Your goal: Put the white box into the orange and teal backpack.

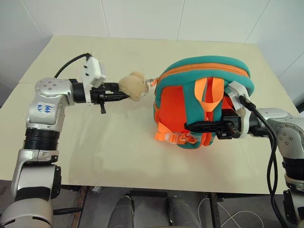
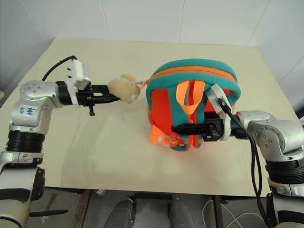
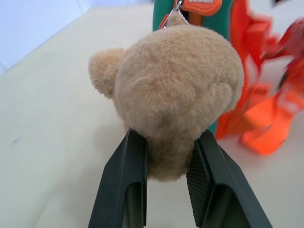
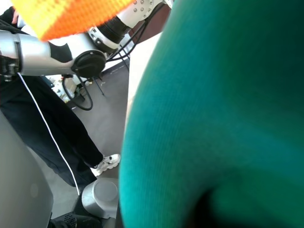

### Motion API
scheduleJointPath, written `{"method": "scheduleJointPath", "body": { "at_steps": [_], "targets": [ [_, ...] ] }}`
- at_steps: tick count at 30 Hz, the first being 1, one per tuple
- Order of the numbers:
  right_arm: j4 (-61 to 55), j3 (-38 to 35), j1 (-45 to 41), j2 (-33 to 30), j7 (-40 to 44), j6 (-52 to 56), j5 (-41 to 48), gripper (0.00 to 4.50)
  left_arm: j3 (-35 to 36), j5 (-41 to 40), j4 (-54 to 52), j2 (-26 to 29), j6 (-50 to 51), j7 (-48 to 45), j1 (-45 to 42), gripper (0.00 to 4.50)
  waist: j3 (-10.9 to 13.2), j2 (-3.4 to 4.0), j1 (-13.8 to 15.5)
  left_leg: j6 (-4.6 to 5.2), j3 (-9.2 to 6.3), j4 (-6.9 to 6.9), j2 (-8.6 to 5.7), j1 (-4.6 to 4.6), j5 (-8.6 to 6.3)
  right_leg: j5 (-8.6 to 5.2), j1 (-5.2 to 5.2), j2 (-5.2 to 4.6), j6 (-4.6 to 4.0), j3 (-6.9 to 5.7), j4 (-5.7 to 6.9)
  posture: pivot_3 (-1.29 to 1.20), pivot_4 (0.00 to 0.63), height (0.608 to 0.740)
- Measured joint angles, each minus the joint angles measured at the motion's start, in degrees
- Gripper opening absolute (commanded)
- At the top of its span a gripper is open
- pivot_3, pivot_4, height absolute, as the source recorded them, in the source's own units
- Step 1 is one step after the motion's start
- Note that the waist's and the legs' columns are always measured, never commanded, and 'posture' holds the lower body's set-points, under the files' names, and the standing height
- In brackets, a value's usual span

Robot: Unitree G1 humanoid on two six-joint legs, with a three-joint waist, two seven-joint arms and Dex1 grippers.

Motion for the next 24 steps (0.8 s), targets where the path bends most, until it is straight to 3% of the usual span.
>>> {"method": "scheduleJointPath", "body": {
  "at_steps": [9,14,24],
  "targets": [
    [-3.68,-3.84,5.61,3.82,-8.08,0.53,3.07,0.0,-7.92,8.05,6.85,-9.67,-2.02,3.94,3.93,1.09,0.0,0.0,-0.06,0.08,0.0,0.06,-0.01,0.01,-0.04,0.0,0.03,-0.01,0.01,0.01,0.06,0.0,0.15,0.74],
    [-4.04,-4.22,8.62,5.38,-11.01,-2.23,1.52,0.0,-7.91,7.14,6.23,-9.94,-0.78,1.82,9.35,1.09,-0.01,-0.01,-0.09,0.08,-0.01,0.06,-0.01,0.02,-0.05,0.01,0.07,-0.03,0.02,0.0,0.02,0.0,0.15,0.74],
    [-3.79,-3.12,10.58,5.55,-11.19,-10.05,-5.21,0.0,-4.5,5.43,2.28,-7.07,-1.82,1.37,12.08,1.09,-0.01,-0.01,-0.17,0.11,-0.01,0.01,-0.02,0.3,-0.06,0.01,0.34,-0.04,0.02,0.0,-0.07,0.0,0.15,0.74]
  ]
}}
